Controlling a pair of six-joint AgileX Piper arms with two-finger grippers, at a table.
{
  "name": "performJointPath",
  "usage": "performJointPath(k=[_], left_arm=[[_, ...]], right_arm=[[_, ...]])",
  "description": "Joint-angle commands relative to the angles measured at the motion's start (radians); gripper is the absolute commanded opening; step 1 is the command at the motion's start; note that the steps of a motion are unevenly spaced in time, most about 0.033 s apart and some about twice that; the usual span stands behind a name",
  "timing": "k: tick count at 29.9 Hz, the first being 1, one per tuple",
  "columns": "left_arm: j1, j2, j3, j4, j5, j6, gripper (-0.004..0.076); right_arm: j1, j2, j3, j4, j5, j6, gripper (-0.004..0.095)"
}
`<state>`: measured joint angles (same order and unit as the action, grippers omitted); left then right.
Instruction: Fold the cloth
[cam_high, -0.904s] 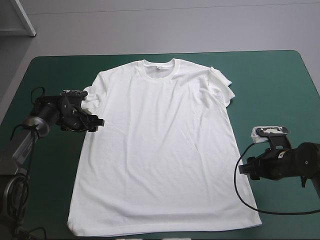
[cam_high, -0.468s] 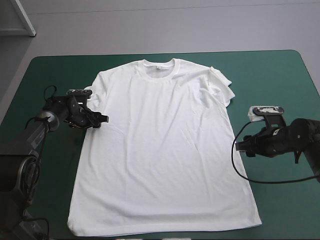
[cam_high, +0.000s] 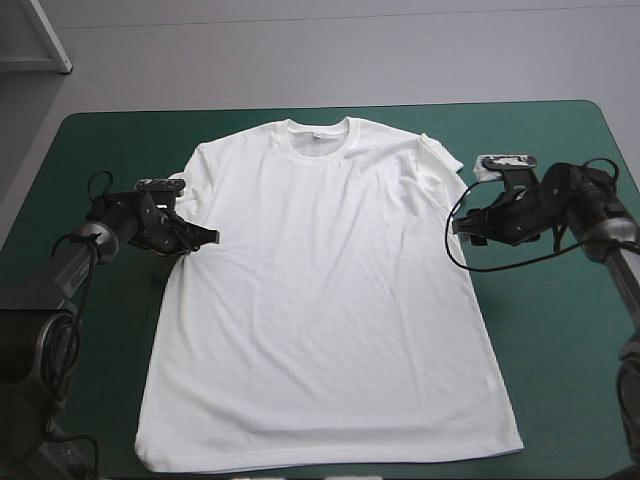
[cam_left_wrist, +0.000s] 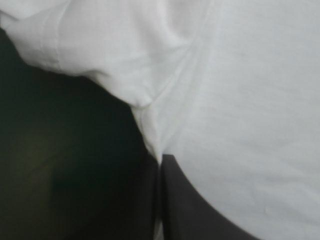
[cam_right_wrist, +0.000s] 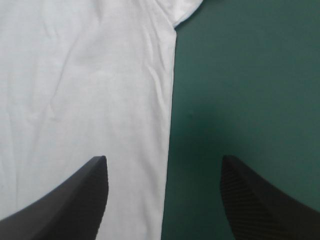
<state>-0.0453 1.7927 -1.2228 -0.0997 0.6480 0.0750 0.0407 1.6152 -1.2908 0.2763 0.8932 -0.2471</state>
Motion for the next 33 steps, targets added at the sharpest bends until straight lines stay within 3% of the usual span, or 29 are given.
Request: performJointPath(k=[1, 7, 19, 22, 26, 33], left_arm=[[0.002, -0.031, -0.021, -0.012, -0.001, 0.001, -0.0008], [0.002, -0.031, -0.021, -0.014, 0.001, 0.001, -0.0008], [0.002, -0.031, -0.021, -0.038, 0.003, 0.001, -0.0008], [0.002, -0.031, -0.021, -0.038, 0.003, 0.001, -0.0008], [0.002, -0.042, -0.021, -0.038, -0.004, 0.001, -0.0008], [0.002, -0.116, -0.073, -0.036, 0.016, -0.004, -0.0008]], right_arm=[[0.005, 0.056, -0.096, 0.047, -0.037, -0.030, 0.0602], [0.057, 0.206, -0.209, 0.049, -0.079, -0.044, 0.0536], [0.079, 0.374, -0.279, 0.054, -0.090, -0.007, 0.0522], [0.087, 0.376, -0.279, 0.057, -0.090, -0.011, 0.0370], [0.088, 0.362, -0.279, 0.059, -0.087, -0.025, -0.0022], [0.088, 0.276, -0.339, 0.049, -0.061, -0.025, -0.0019]])
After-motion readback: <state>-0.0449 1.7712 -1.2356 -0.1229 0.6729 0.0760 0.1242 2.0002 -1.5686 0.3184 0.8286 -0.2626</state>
